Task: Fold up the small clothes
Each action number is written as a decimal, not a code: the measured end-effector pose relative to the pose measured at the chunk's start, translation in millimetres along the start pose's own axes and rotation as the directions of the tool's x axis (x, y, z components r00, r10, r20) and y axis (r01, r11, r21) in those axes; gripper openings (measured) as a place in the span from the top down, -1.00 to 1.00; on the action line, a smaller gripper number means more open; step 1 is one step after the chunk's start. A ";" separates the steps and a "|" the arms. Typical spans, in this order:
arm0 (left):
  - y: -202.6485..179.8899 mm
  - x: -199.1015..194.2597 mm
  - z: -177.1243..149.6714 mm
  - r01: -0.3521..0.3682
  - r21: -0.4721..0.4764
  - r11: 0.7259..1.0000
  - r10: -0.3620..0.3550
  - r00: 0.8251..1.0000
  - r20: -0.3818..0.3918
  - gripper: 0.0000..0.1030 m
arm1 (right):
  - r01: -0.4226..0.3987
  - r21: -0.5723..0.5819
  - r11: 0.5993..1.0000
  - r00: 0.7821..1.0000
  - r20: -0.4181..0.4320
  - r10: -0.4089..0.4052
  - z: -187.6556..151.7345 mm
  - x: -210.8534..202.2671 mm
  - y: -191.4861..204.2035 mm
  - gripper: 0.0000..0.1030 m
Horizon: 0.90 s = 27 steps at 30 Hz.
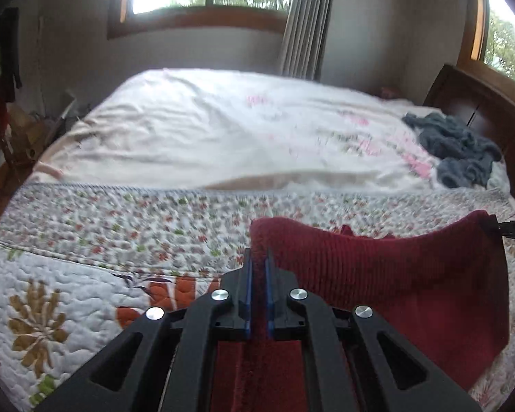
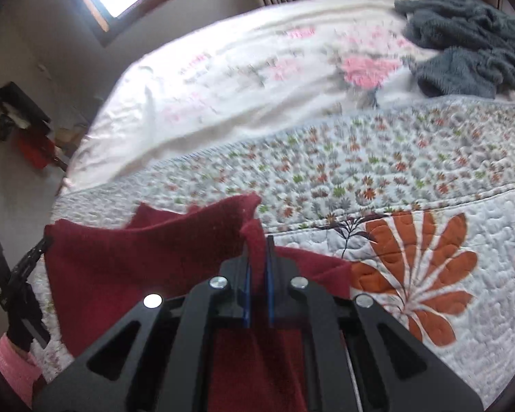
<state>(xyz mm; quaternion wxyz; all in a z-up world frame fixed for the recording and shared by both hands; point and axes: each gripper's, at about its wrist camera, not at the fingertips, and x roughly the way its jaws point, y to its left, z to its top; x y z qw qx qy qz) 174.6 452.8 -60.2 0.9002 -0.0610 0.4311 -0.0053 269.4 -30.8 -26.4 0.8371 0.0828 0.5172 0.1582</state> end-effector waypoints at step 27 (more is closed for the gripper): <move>-47.7 -63.3 -58.4 0.223 0.054 0.973 -0.213 0.966 -0.146 -0.35 | -0.004 -0.025 1.000 0.985 -0.173 0.000 -115.7 -41.9 -26.1 0.13</move>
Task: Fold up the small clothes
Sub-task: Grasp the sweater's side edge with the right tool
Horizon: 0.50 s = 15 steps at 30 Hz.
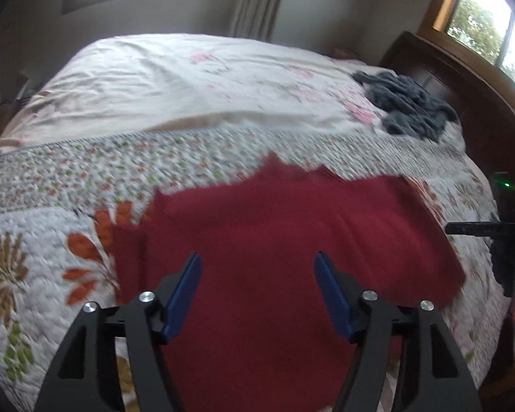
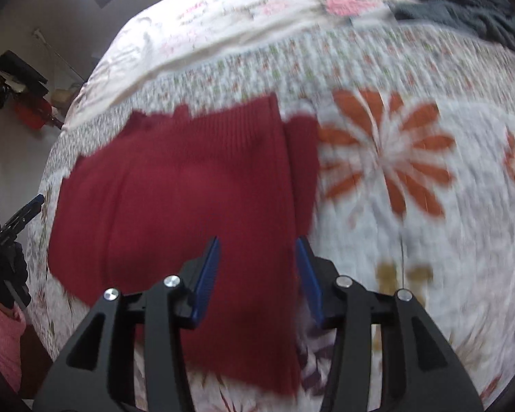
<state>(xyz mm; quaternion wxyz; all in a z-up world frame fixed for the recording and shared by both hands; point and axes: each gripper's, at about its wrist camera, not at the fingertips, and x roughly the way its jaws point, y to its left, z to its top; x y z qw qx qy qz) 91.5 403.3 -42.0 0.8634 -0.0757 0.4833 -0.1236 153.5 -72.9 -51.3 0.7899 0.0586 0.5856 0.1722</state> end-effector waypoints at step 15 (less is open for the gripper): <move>7.0 39.0 -59.9 -0.054 -0.120 0.991 0.040 0.993 -0.114 -0.35 | 0.002 0.033 0.999 0.998 -0.063 0.000 -52.9 14.7 -16.4 0.83</move>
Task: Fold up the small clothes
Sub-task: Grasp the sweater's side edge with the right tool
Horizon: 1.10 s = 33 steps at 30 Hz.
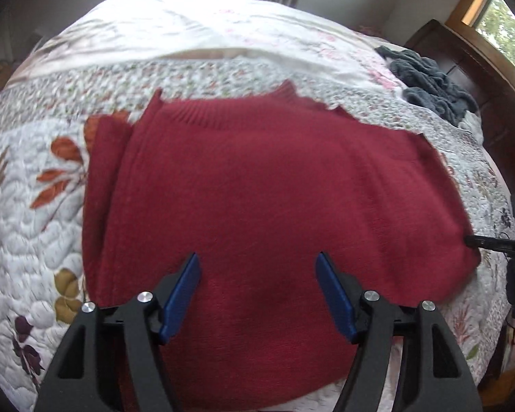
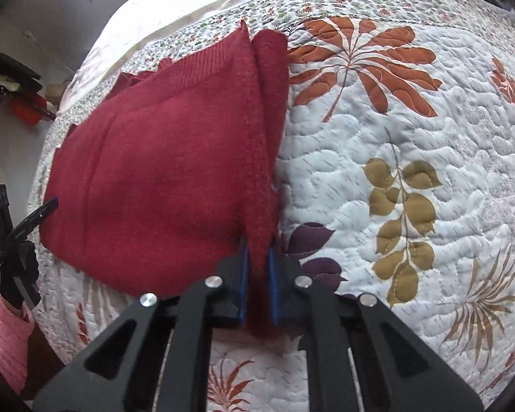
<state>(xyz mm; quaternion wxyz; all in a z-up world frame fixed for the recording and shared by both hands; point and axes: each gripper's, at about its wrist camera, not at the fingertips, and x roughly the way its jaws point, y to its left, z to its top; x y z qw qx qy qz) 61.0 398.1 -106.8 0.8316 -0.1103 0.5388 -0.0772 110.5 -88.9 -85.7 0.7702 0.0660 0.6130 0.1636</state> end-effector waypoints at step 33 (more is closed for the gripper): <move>-37.7 28.2 36.9 -0.006 -0.035 0.999 0.007 0.999 0.034 -0.48 | -0.118 0.097 0.988 0.993 0.038 0.115 55.1 20.5 -19.0 -0.09</move>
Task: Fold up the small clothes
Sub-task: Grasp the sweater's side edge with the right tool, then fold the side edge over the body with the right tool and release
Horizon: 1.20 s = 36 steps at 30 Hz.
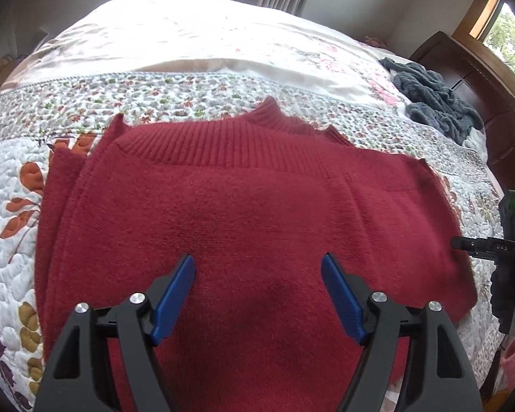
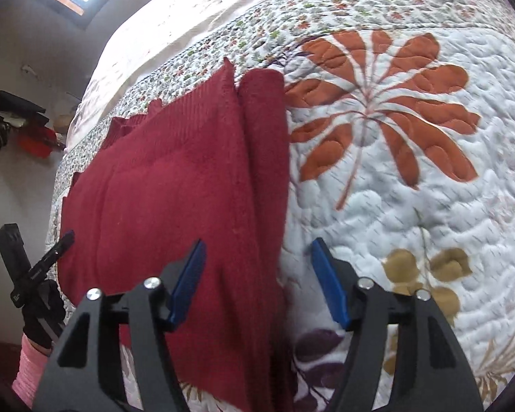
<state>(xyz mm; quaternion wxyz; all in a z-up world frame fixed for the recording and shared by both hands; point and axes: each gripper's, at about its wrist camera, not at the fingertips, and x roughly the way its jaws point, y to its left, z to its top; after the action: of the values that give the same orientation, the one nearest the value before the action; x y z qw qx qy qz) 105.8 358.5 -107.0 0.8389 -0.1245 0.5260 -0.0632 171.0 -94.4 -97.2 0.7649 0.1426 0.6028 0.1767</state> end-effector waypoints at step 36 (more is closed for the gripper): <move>21.3 -24.1 3.9 0.102 -0.089 0.991 -0.100 0.995 0.023 -0.66 | -0.028 -0.221 0.975 0.997 0.065 0.044 9.6 -28.9 143.8 0.72</move>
<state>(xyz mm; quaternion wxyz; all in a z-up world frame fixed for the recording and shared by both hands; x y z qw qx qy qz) 98.2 385.3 -90.3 0.8331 -0.1892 0.5134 -0.0807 160.1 21.7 -7.7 0.7931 0.0739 0.5500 0.2511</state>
